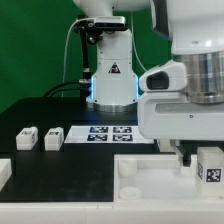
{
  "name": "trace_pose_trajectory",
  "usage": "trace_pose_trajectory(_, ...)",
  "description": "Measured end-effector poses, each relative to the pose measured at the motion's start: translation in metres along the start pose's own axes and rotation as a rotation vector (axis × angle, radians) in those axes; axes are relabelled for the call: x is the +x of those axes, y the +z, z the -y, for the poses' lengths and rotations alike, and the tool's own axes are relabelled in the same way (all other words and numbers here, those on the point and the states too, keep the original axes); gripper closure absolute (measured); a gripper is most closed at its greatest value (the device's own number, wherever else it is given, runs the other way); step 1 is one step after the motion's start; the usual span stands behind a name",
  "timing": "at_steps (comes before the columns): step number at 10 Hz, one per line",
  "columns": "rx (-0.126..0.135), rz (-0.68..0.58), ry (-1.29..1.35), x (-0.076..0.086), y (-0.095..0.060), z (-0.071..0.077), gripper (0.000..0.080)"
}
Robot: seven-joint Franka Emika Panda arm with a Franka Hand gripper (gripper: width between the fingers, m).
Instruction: Assemble one leg
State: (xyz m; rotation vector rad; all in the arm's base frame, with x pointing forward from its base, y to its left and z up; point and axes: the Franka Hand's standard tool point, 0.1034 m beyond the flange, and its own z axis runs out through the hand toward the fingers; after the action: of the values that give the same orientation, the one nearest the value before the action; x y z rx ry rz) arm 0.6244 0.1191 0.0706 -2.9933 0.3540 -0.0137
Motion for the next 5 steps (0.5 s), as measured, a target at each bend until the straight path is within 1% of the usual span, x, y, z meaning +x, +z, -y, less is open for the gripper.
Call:
trace_pose_trajectory(1, 0.004, -0.012, -0.054, 0.0011, 0.0007, 0.0001, 0.0150)
trace_pose_trajectory(2, 0.003, -0.011, -0.028, 0.0008, 0.0012, -0.0001, 0.0150)
trace_pose_trajectory(3, 0.004, -0.010, -0.018, 0.0008, 0.0014, -0.0002, 0.0239)
trace_pose_trajectory(4, 0.005, -0.010, 0.053, 0.0005, 0.0016, 0.0001, 0.0435)
trace_pose_trajectory(5, 0.004, -0.008, 0.132, 0.0001, 0.0022, -0.0007, 0.0435)
